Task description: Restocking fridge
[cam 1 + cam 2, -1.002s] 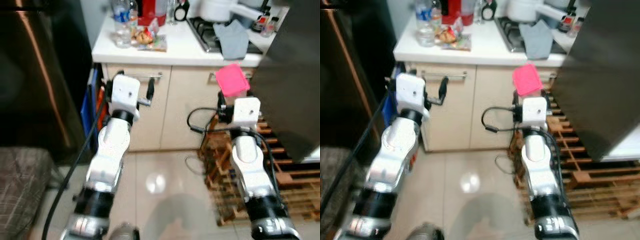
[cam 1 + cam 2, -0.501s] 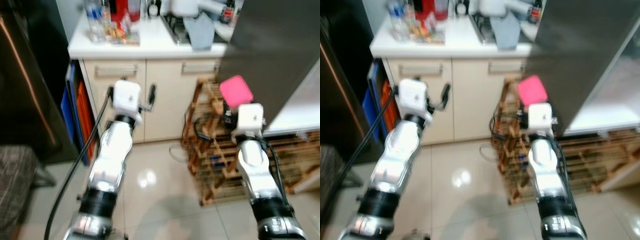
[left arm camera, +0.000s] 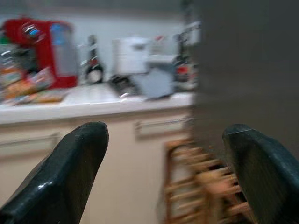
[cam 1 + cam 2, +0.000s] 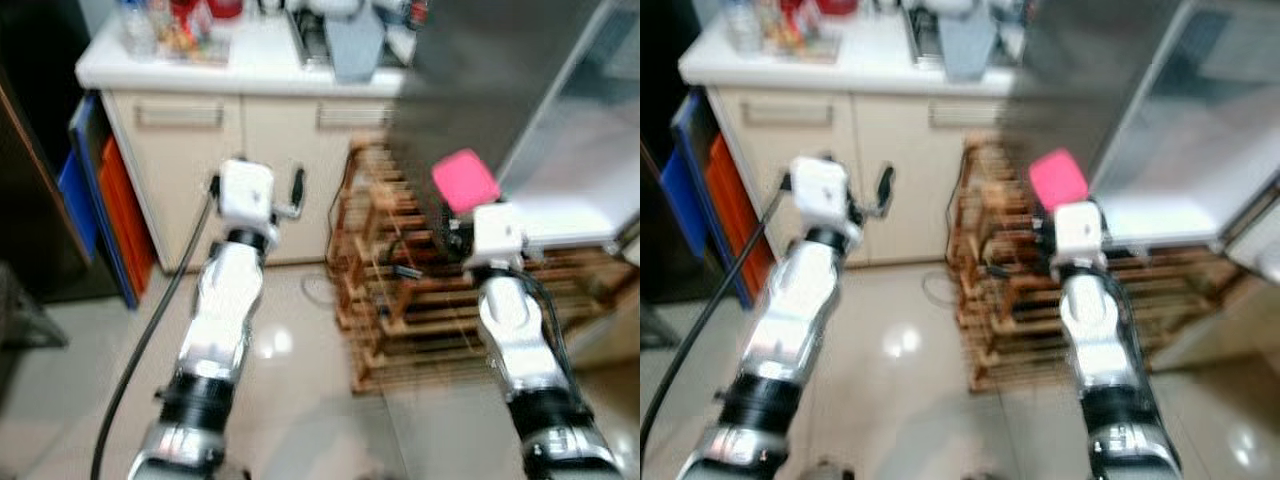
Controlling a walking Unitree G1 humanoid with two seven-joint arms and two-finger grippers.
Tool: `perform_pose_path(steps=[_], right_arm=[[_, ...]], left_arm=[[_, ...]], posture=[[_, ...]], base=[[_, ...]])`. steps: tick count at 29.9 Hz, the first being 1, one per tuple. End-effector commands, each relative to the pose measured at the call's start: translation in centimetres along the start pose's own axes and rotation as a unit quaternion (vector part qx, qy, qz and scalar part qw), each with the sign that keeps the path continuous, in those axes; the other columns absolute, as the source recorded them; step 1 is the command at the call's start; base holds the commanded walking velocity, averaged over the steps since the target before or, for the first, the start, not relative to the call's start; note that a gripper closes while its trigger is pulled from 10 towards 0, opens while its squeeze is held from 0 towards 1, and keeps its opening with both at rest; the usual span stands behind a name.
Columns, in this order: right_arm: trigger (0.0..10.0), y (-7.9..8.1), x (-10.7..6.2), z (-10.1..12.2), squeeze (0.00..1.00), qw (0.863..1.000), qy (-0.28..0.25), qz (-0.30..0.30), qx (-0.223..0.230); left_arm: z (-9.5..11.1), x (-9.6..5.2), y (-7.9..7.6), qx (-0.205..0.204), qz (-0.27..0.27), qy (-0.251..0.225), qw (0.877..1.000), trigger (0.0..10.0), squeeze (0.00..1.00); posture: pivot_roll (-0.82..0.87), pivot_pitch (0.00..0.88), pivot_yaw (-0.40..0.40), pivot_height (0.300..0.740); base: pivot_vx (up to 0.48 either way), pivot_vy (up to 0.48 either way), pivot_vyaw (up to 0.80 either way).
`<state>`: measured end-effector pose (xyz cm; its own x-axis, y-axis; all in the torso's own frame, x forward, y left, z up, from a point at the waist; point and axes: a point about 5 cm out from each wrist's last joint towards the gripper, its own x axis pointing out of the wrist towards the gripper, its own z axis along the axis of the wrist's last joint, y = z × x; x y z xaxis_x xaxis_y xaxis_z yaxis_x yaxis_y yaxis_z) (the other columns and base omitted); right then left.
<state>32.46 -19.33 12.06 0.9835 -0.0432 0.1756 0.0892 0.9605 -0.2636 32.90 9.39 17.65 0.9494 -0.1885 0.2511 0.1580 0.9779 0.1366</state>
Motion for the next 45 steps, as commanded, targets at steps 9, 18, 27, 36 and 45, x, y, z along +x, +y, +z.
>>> perform_pose_path(steps=[9,18,27,36,45], right_arm=[[0.0,1.2,-0.9,-0.5,0.0,1.0,0.005,0.022,0.009],[0.0,1.9,-0.9,-0.1,0.0,0.999,-0.004,0.03,0.011],[0.0,1.4,-1.6,-1.0,0.0,0.999,0.019,0.031,0.017],[0.0,1.4,-1.1,-0.3,0.0,0.999,0.007,0.025,0.021],[0.0,1.9,-0.1,1.2,0.0,0.999,-0.021,0.036,0.027]], left_arm=[[-0.3,0.3,0.5,0.024,0.005,-0.001,1.0,10.0,0.0],[-0.8,0.4,0.3,0.024,0.001,0.009,1.0,10.0,0.0],[-3.5,-1.2,-0.5,-0.023,-0.024,0.069,0.997,10.0,0.0],[-2.4,-1.1,-2.0,-0.023,-0.072,0.034,0.997,10.0,0.0],[-2.1,-0.7,-1.7,-0.028,-0.064,0.027,0.997,10.0,0.0]], posture=[[0.0,0.0,-0.066,0.74],[-0.02,0.0,-0.046,0.74],[-0.04,0.0,-0.048,0.74],[-0.04,0.0,-0.043,0.74],[-0.05,0.0,-0.043,0.74]], base=[[0.0,-0.465,0.0],[0.0,-0.46,0.0],[0.0,-0.253,0.0],[0.32,0.0,0.0],[0.48,0.0,0.0]])
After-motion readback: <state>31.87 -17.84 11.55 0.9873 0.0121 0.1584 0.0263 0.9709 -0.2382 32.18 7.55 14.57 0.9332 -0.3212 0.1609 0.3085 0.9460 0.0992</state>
